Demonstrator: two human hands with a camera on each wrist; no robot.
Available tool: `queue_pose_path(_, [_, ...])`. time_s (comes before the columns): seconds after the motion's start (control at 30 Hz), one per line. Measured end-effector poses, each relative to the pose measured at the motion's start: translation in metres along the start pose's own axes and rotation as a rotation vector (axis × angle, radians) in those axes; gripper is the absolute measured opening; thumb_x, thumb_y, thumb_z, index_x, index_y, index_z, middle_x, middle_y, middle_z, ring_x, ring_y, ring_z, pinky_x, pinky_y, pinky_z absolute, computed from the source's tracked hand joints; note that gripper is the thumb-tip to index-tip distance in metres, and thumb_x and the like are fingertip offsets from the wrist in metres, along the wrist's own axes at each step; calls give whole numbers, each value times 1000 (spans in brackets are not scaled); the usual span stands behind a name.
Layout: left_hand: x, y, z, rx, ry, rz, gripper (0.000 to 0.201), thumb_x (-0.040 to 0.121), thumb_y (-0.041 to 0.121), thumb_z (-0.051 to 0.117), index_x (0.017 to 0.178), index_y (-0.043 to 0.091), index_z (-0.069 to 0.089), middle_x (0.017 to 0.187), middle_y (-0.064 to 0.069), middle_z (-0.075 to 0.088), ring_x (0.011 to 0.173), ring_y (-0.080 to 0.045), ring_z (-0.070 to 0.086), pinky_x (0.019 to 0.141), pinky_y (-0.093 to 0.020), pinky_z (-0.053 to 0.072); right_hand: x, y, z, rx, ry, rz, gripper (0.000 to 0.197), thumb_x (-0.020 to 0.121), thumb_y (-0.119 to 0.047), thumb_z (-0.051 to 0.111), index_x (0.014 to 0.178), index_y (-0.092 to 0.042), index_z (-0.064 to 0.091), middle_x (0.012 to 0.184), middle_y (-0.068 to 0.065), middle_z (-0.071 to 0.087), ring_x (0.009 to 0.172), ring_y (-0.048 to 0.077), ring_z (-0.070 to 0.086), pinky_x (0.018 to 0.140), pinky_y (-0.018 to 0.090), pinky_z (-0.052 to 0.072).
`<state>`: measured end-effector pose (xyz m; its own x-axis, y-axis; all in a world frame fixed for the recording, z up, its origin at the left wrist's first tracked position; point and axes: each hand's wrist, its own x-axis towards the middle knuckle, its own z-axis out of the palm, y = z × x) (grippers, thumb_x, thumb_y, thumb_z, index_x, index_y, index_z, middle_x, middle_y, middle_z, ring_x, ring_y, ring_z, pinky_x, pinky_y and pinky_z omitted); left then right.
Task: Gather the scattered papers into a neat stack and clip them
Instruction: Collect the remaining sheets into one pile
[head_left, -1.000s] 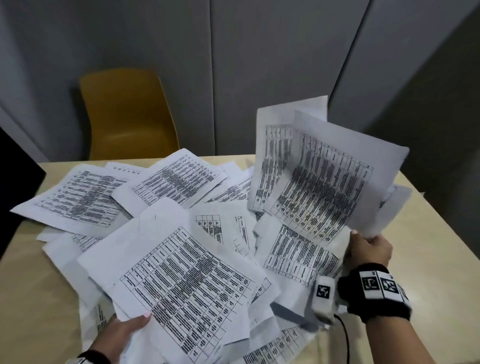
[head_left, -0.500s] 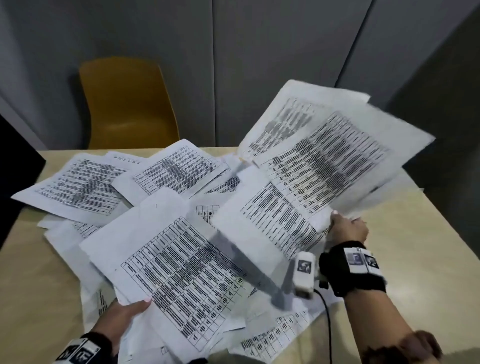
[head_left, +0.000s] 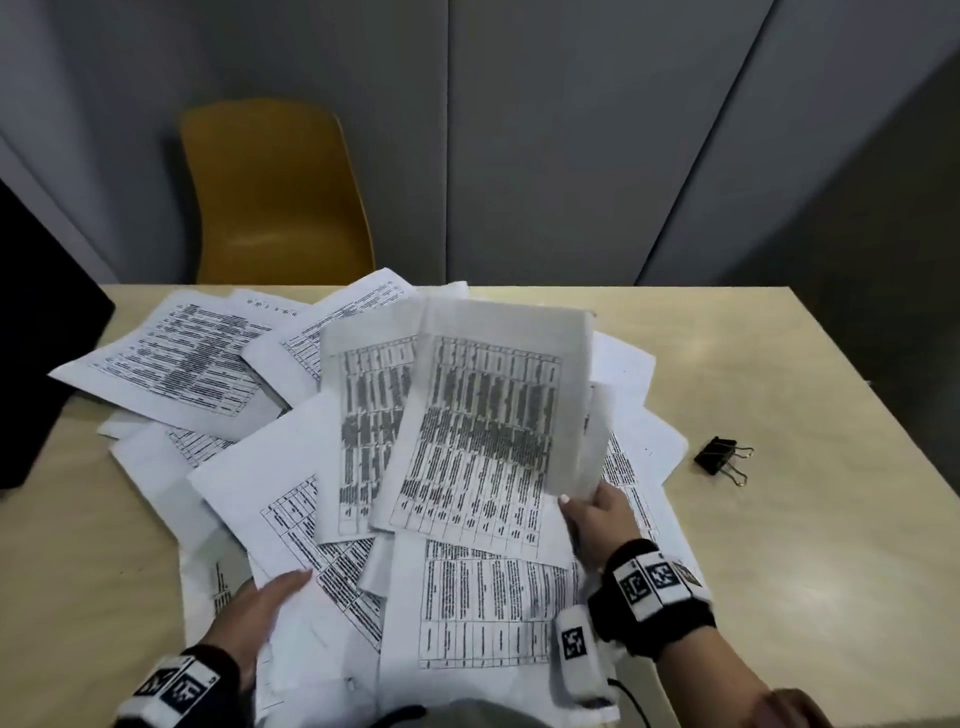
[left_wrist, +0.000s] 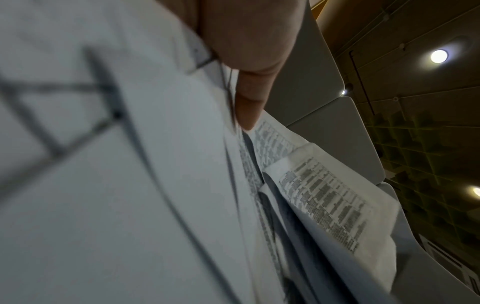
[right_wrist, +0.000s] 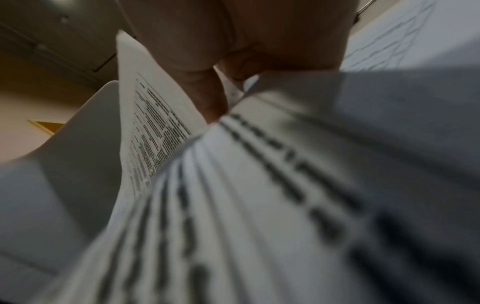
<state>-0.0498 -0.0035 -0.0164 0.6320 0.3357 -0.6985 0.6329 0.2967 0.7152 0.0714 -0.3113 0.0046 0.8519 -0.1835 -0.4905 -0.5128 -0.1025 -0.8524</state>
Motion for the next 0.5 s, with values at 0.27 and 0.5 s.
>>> queue_pose_path(0.27, [-15, 13, 11, -25, 11, 32, 65, 89, 44, 48, 142, 9, 34, 149, -9, 35, 138, -27, 29, 111, -41, 18, -11, -7, 24, -331, -239, -13, 21, 88, -2, 53, 109, -7, 53, 79, 4, 59, 68, 18, 55, 69, 34, 52])
queue_pose_path(0.5, [-19, 15, 17, 82, 49, 74, 45, 85, 1, 60, 122, -19, 45, 112, -14, 57, 101, -24, 51, 91, -30, 31, -8, -4, 29, -254, -22, -116, 21, 85, -10, 55, 106, -15, 56, 92, 9, 64, 78, 23, 61, 73, 36, 54])
